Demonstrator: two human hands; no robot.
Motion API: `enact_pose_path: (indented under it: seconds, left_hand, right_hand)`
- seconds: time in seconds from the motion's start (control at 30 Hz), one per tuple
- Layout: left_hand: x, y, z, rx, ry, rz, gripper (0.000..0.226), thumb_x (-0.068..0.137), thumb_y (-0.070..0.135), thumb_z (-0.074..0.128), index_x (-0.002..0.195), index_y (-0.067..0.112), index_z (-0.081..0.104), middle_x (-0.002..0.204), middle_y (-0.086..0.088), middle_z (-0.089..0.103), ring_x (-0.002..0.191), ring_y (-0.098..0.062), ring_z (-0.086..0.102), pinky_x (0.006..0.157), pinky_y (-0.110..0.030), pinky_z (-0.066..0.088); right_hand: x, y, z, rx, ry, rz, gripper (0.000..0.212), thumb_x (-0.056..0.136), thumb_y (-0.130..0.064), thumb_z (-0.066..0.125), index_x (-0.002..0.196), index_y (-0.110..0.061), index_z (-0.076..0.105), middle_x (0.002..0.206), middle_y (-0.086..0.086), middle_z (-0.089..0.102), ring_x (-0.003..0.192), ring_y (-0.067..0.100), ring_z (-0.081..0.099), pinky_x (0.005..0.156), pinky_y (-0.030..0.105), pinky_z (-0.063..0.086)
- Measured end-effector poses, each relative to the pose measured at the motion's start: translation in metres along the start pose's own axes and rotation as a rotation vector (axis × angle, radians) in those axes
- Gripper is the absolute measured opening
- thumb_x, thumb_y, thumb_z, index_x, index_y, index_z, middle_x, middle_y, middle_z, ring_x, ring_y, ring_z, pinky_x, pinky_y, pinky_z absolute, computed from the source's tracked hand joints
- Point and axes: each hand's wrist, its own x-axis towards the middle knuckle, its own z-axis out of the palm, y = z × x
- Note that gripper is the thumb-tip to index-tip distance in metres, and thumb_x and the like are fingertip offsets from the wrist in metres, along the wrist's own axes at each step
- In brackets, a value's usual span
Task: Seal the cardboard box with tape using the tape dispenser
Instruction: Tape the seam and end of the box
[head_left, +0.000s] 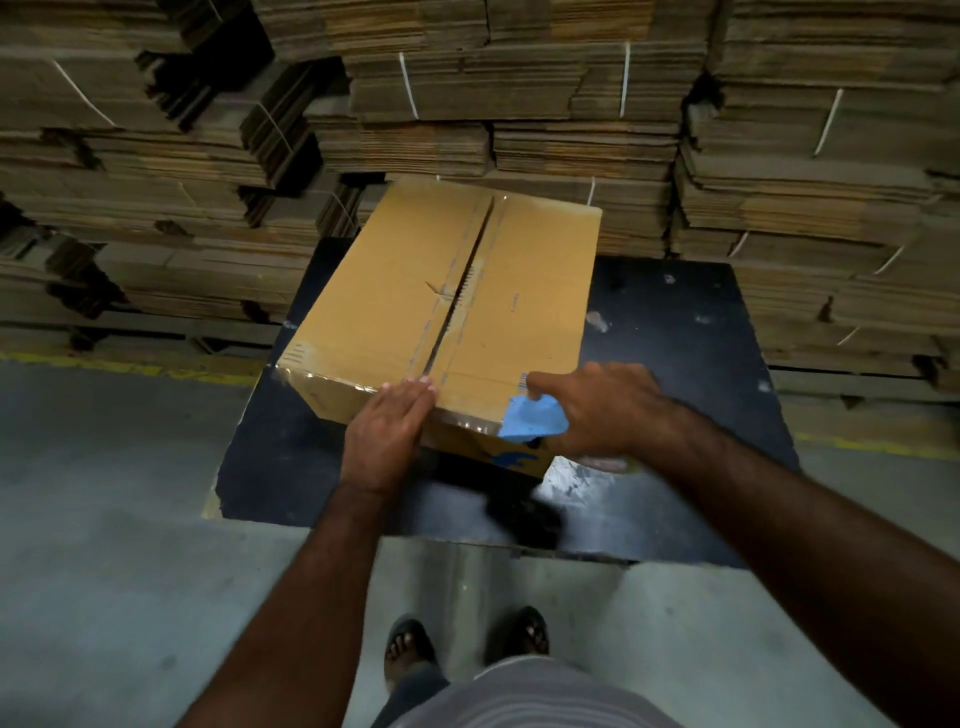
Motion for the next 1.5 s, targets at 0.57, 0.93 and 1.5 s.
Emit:
enact_pose_path:
  seconds: [0.57,0.93,1.5]
  left_hand:
    - [0.013,0.049,0.003,-0.065,-0.250,0.005,0.084,0.066,-0.001,0.070,0.146,0.001,0.044,0.153,-0.017,0.042,0.142,-0.032,0.040,0.118,-0.047,0.028]
    - [0.021,0.073,-0.004,-0.077,-0.224,-0.024,0.077,0.070,0.009,0.072,0.143,0.000,0.048,0.150,-0.019,0.046,0.140,-0.037,0.042,0.117,-0.048,0.024]
    - [0.033,0.117,0.003,-0.104,-0.211,-0.009,0.056,0.078,0.025,0.050,0.131,0.008,0.061,0.139,-0.012,0.059,0.129,-0.027,0.056,0.113,-0.042,0.035]
  right_hand:
    - [-0.002,0.010,0.009,0.074,0.075,-0.028,0.056,0.076,-0.066,0.057,0.125,-0.045,0.039,0.110,-0.002,0.066,0.091,0.027,0.060,0.067,0.034,0.043]
    - [-0.032,0.035,0.020,0.014,0.051,0.022,0.056,0.079,-0.054,0.062,0.129,-0.043,0.039,0.117,-0.008,0.064,0.096,0.022,0.062,0.070,0.032,0.043]
    - [-0.062,0.077,0.063,0.093,0.093,0.033,0.063,0.079,-0.062,0.057,0.135,-0.044,0.034,0.117,-0.005,0.063,0.099,0.022,0.062,0.076,0.035,0.051]
